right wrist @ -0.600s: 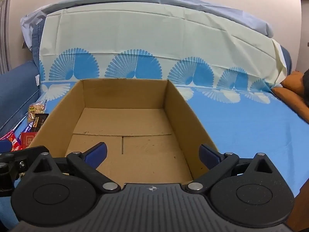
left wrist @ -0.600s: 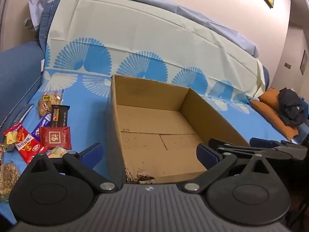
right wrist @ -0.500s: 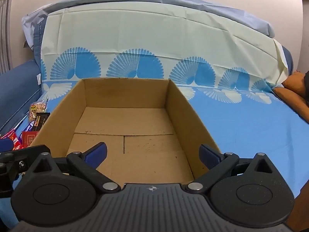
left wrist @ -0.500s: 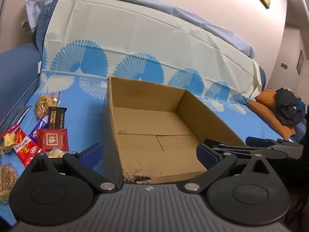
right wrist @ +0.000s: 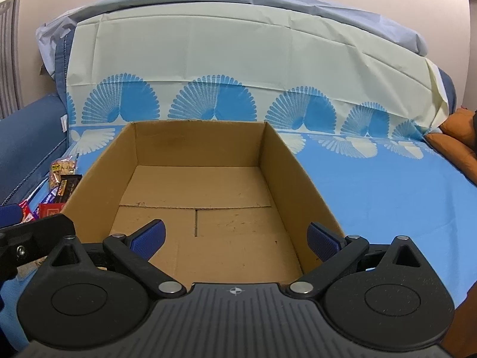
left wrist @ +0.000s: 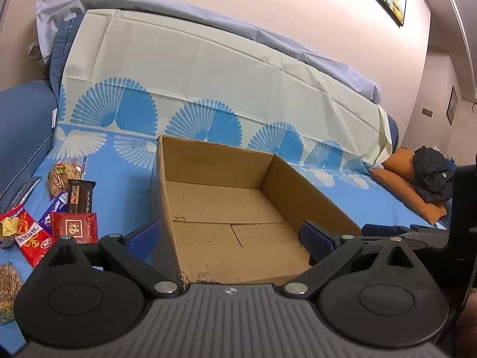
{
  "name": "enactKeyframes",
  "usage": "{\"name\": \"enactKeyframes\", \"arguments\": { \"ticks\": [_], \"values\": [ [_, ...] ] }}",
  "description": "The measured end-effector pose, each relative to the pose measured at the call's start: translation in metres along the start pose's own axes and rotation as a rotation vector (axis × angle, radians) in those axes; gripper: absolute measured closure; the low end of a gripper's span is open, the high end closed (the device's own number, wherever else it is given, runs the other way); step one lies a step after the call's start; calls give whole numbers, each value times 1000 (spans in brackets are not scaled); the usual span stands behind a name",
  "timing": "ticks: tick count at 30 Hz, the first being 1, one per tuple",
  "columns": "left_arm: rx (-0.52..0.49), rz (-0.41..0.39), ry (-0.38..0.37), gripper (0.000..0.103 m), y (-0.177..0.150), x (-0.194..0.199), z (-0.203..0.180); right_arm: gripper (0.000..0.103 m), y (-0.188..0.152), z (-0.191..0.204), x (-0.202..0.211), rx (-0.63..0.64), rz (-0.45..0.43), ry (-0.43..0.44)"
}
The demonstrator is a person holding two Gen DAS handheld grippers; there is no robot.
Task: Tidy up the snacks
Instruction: 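Move both tools from the box toward the snack pile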
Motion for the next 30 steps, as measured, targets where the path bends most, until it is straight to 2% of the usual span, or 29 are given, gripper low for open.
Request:
{"name": "enactKeyframes", "arguments": {
  "ticks": [2, 5, 6, 13, 19, 25, 30],
  "values": [
    [3, -19, -4, 9, 1, 2, 0, 4, -1, 3, 0, 3, -5, 3],
    [8, -46, -24, 29, 2, 4, -1, 5, 1, 3, 0, -1, 22, 21],
    [17, -52, -34, 33, 2, 4, -2, 5, 0, 4, 1, 4, 10, 17],
    [28, -45, -27, 34, 2, 3, 2, 5, -1, 4, 0, -3, 34, 23],
    [54, -14, -40, 34, 0, 0, 7, 6, -2, 6, 0, 3, 10, 29],
    [66, -5, -43, 34, 0, 0, 11, 21, -3, 8, 1, 20, 12, 50],
    [82, 6, -44, 42, 0, -1, 13, 40, -3, 8, 1, 38, 30, 60]
  ]
}}
Point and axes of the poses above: each gripper's, at about its wrist camera, not at the fingertips, and x roughly against the way its jaws point, z to its left, y to its top, the point moved 3 cm from there along -x, roughly the way its jaws point, and after that the axes turned 3 degrees about -y, right-handed, at the moved point
